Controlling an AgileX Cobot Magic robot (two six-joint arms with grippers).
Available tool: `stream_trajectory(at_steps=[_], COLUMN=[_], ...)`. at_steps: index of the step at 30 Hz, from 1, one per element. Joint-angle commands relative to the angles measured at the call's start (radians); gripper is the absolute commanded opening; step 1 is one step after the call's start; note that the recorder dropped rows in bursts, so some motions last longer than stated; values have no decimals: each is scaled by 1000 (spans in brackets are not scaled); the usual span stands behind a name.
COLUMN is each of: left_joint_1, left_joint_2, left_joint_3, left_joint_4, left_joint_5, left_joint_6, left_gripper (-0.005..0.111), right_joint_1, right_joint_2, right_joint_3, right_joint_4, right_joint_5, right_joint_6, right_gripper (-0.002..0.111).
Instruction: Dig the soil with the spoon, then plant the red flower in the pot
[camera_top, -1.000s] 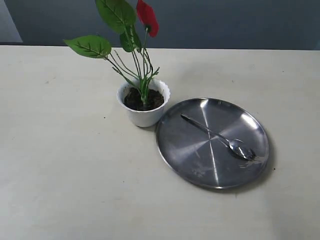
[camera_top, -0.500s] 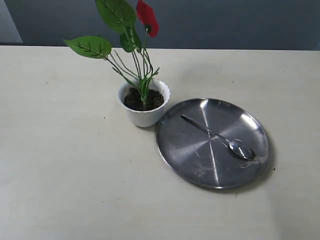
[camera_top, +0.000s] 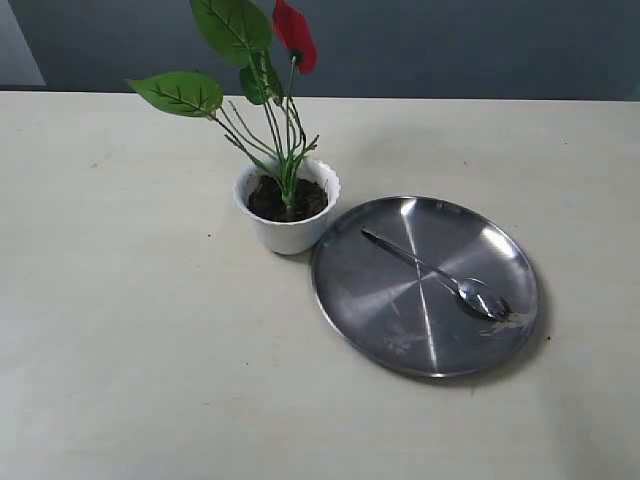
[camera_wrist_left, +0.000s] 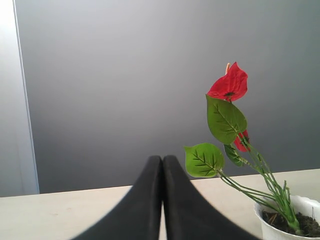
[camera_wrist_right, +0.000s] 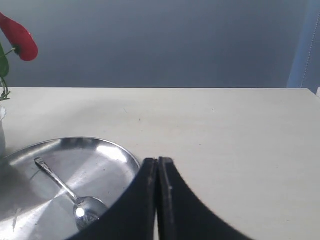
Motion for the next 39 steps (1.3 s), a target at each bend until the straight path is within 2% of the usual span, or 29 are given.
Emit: stream_trajectory(at_steps=[1,39], left_joint_1=[-5,-5], left_joint_2=[-2,-2], left_joint_3=[-2,-2], left_joint_4=[-3,-3], left_joint_5=[-4,-4], left_joint_6=[-2,-2], left_gripper=[0,0], right_joint_1=[-5,-5], right_joint_2=[-4,-4], right_joint_3=[3,3], right_joint_4=[-12,11], right_joint_5=[-6,-5], right_joint_6=[2,4], right_gripper=[-1,-1])
